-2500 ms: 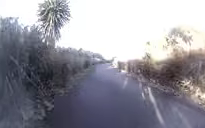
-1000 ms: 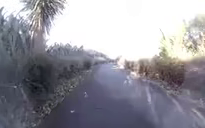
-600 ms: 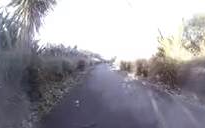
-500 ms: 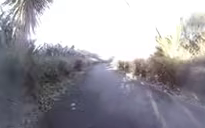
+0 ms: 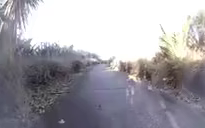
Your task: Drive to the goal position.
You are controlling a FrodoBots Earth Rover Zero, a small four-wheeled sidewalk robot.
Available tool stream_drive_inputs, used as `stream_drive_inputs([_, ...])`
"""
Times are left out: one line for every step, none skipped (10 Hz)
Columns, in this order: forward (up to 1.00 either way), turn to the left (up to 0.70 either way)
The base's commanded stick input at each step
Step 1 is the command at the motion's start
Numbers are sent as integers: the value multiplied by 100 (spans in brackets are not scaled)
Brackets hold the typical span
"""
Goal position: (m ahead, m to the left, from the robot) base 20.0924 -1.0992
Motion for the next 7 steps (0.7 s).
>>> stream_drive_inputs([85,0])
stream_drive_inputs([85,0])
stream_drive_inputs([85,0])
stream_drive_inputs([85,0])
stream_drive_inputs([85,0])
stream_drive_inputs([85,0])
stream_drive_inputs([85,0])
